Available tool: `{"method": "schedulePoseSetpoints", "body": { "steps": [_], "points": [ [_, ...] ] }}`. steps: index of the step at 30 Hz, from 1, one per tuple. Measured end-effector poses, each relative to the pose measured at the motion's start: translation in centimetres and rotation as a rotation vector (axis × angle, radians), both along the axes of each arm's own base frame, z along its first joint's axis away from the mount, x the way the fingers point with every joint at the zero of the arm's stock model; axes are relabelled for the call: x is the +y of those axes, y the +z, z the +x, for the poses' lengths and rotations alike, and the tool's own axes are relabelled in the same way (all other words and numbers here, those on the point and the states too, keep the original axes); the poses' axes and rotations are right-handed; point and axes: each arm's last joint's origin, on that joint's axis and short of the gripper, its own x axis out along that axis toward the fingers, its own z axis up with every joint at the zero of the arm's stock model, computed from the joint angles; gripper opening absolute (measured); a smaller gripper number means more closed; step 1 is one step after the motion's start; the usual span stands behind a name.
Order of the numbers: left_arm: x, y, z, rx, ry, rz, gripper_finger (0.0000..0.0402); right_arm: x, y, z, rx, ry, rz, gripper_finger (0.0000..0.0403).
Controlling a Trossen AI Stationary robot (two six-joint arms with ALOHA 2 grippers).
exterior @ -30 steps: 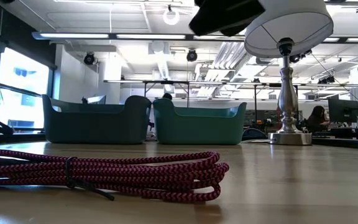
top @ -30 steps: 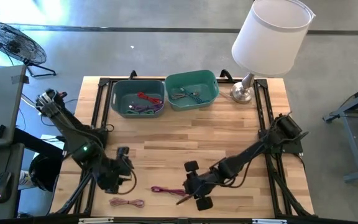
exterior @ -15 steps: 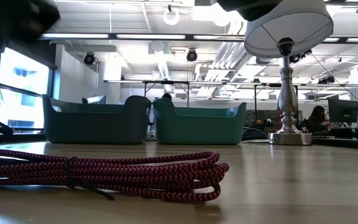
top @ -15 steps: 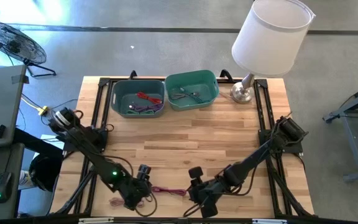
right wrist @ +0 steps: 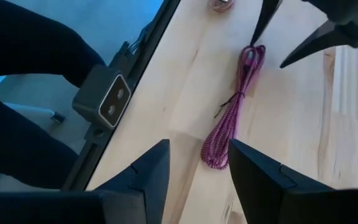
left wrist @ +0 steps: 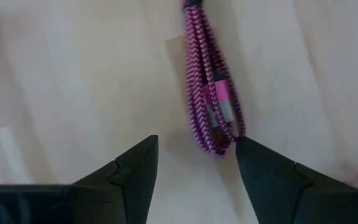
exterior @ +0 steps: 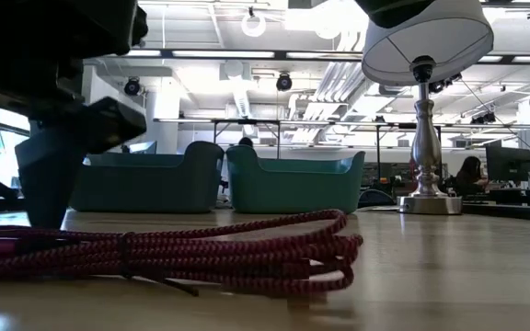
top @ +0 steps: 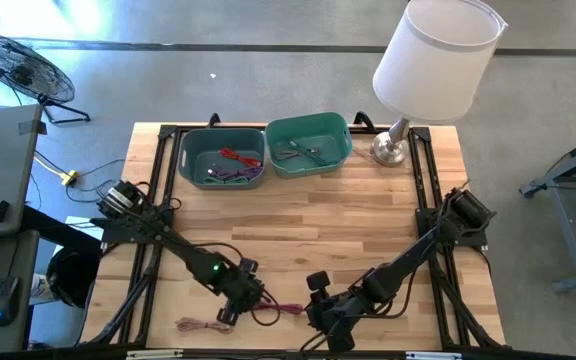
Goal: Pick & Place USB Port
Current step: Put the black and pink charger cable into the green bin
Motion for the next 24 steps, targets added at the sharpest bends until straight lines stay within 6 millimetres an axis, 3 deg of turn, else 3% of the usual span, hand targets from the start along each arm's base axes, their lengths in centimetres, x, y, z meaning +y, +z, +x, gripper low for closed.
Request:
{"method": "schedulePoseSetpoints", "body": {
  "steps": [19,24],
  "points": [
    [-0.25,0.3,0.82,-0.032,-0.069,-0.119,0.0209,-0.12,-0.13,-0.18,0.005,-0.006,-0.043,0.0154],
    [-0.24,-0.01,0.82,-0.03,-0.079,-0.1,0.0166,-0.12,-0.13,-0.18,0.007,-0.011,-0.039,0.0154]
  ]
}}
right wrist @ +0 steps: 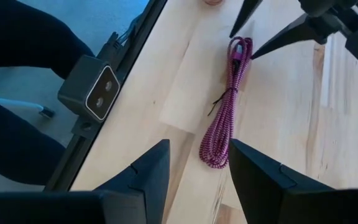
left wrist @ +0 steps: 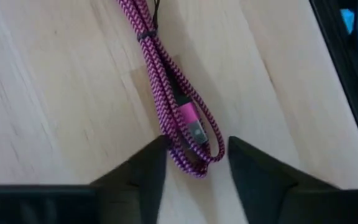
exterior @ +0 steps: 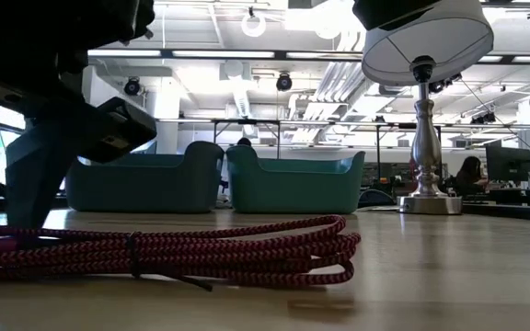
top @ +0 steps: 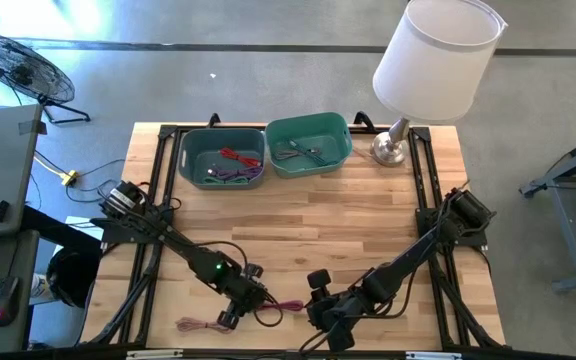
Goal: Pick & Place USB Port
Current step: Put the black and pink charger cable into the green bin
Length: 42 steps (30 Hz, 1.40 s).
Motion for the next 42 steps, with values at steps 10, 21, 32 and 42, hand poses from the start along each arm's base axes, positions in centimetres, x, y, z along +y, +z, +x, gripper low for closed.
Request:
{"method": "schedulePoseSetpoints", "body": {
  "steps": [10,21,32,42],
  "points": [
    [0.0,0.0,0.0,-0.009,0.0,0.008,0.0007,0.0,0.0,0.0,-0.003,-0.013,0.0,0.0154],
    [-0.9,4.1,1.4,-0.054,0.0,0.139,0.0002,1.1,0.0,-0.9,-0.04,0.015,-0.071,0.0154],
    [-2.0,14.4,-0.4,-0.165,0.109,0.64,0.0001,3.4,0.5,-3.6,-0.252,-0.065,-0.431,0.0153],
    [-2.0,15.0,-0.3,-0.219,0.078,0.705,0.0,3.5,2.7,-1.8,-0.484,-0.116,-0.552,0.0153]
  ]
}}
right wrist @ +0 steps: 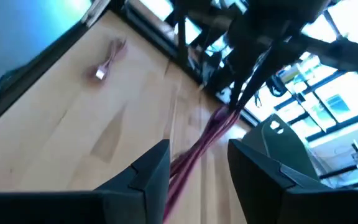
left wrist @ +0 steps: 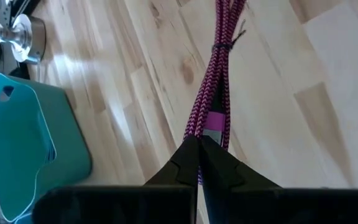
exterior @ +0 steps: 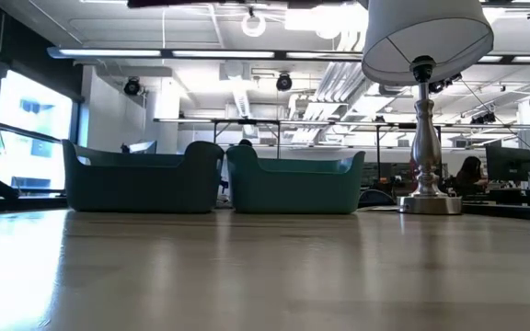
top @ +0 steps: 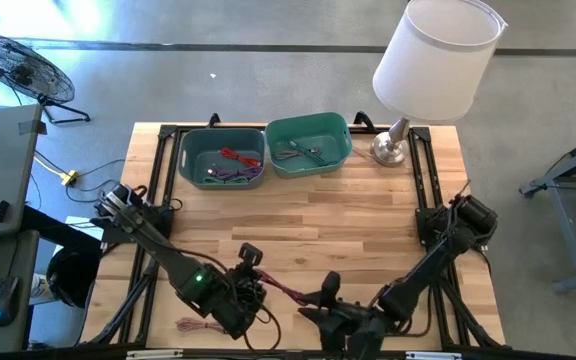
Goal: Pick & Place USB Port
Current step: Put the black and pink charger cable into the green bin
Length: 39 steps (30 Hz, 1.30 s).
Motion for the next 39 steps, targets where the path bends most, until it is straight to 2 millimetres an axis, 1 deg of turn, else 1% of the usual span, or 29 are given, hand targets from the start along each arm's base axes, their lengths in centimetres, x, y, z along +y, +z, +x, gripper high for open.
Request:
{"method": "schedulePoseSetpoints", "body": {
  "steps": [4,8,11,19,22,29,32,35,39],
  "points": [
    [-0.1,-0.2,0.1,-0.006,-0.004,0.005,0.0,-0.9,0.3,1.3,-0.01,0.029,0.041,0.0153],
    [0.0,-0.2,0.1,-0.008,-0.003,0.009,0.0,-2.1,0.2,2.5,0.005,0.028,0.153,0.0153],
    [0.0,-0.2,0.1,-0.013,-0.001,0.017,0.0,-3.0,0.0,3.1,0.026,0.019,0.2,0.0153],
    [0.0,-0.2,0.1,-0.011,-0.006,0.02,0.0,-4.6,-0.5,4.1,0.09,0.009,0.306,0.0153],
    [0.0,-0.2,0.1,-0.011,-0.006,0.02,0.0,-5.1,-0.7,4.4,0.127,0.02,0.318,0.0153],
    [0.0,-0.2,0.1,-0.012,-0.006,0.02,0.0,-6.0,-0.8,4.8,0.138,0.001,0.337,0.0153],
    [0.0,-0.2,0.1,-0.012,-0.006,0.02,0.0,-6.3,-0.9,5.1,0.155,0.013,0.375,0.0149],
    [0.0,-0.2,0.1,-0.012,-0.006,0.02,0.0,-6.8,-0.9,5.4,0.173,0.024,0.415,0.0117],
    [0.0,-0.2,0.1,-0.015,-0.005,0.022,0.0,-7.4,-1.2,5.6,0.201,0.01,0.436,0.0022]
  ]
}}
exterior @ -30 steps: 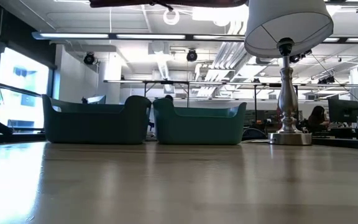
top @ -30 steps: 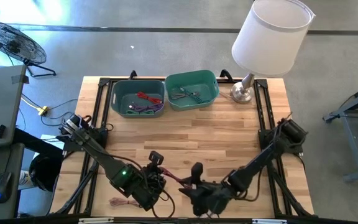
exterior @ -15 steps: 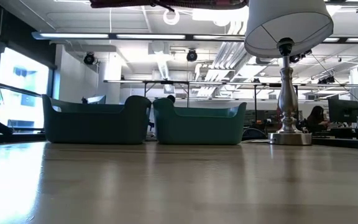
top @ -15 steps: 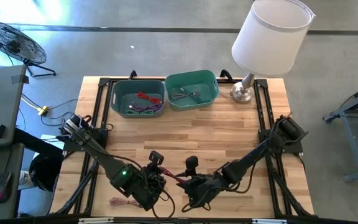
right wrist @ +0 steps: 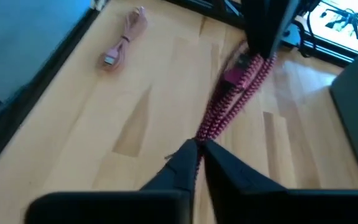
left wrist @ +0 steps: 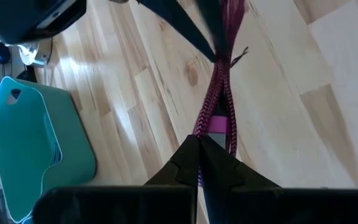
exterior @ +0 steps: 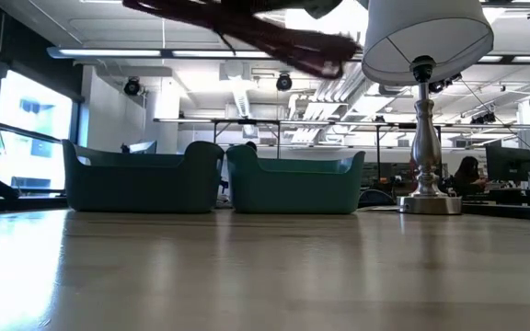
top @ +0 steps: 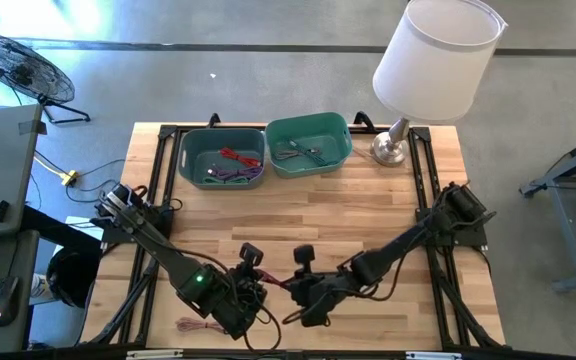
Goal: Pick & Place USB Port
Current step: Put the black and pink charger cable into the green bin
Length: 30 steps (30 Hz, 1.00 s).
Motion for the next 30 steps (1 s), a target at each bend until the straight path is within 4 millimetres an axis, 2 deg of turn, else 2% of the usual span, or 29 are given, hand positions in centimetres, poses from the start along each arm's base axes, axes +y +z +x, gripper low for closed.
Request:
{"method": "schedulePoseSetpoints", "body": {
  "steps": [6,12,16,20,25,27,30],
  "points": [
    [-0.1,0.0,0.1,-0.012,0.0,-0.013,0.0006,-0.3,-0.1,0.0,0.005,-0.03,-0.042,0.0003],
    [-0.5,0.4,0.5,-0.03,-0.05,-0.045,0.0039,-0.4,-0.3,-0.2,0.019,-0.052,-0.086,0.0001],
    [-0.6,1.7,0.7,-0.046,-0.096,-0.038,0.0071,-0.9,-0.9,-0.7,0.077,-0.096,-0.17,0.0001],
    [-0.3,4.5,0.4,-0.069,-0.116,0.006,0.0098,-1.7,-0.8,-1.4,0.124,-0.154,-0.251,0.0],
    [1.2,8.2,-1.2,-0.058,-0.072,0.108,0.0107,-4.3,1.4,-2.7,0.151,-0.274,-0.378,0.0],
    [1.9,9.3,-1.9,-0.037,-0.06,0.154,0.0107,-6.1,2.5,-3.1,0.179,-0.318,-0.408,0.0],
    [2.7,10.3,-2.7,-0.035,-0.026,0.197,0.0107,-9.8,4.0,-3.2,0.225,-0.392,-0.448,0.0]
  ]
}}
